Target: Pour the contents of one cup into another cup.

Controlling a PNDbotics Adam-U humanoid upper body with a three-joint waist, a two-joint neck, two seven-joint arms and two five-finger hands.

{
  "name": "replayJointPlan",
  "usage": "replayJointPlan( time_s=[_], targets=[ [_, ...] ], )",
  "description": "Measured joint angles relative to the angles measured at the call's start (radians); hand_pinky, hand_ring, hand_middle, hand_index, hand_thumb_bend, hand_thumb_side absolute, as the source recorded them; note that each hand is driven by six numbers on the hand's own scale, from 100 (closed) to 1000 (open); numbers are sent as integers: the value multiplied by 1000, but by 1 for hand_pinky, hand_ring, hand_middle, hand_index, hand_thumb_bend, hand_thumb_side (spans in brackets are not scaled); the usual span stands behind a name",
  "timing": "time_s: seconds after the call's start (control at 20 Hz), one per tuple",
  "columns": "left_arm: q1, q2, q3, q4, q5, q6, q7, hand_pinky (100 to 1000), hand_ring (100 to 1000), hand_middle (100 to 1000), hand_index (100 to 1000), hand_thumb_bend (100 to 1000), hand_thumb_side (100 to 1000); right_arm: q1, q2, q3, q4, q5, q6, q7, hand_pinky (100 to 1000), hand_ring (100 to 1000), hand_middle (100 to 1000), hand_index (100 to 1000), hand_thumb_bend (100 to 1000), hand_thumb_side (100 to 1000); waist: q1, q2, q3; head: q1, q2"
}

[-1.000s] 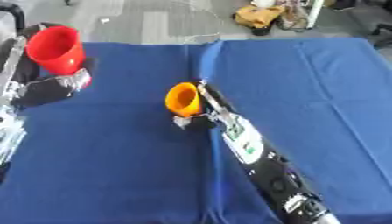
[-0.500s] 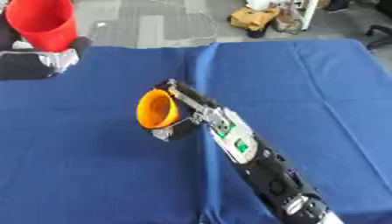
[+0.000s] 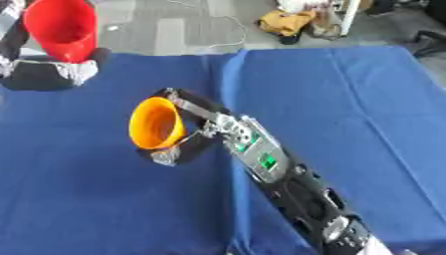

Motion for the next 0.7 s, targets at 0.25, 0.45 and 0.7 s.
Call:
replayJointPlan(
  time_s=[0.25,0.45,0.7],
  targets=[
    [-1,-9,-8,4,-25,-24,6,243,486,464,703,207,100,1,1,32,19,-91,56,73,491,503,232,419,100,128,-1,0,3,-3,0],
    [-5,-9,-13,4,-43,-37,2,242,484,462,704,216,100,1,4,38,22,-117,72,100,491,504,232,419,100,129,-2,0,3,-3,0],
    [-11,-9,-22,2,-110,-66,-20,236,470,448,709,230,100,6,11,41,28,-126,80,109,491,505,233,420,100,131,-2,0,4,-4,-4]
  ],
)
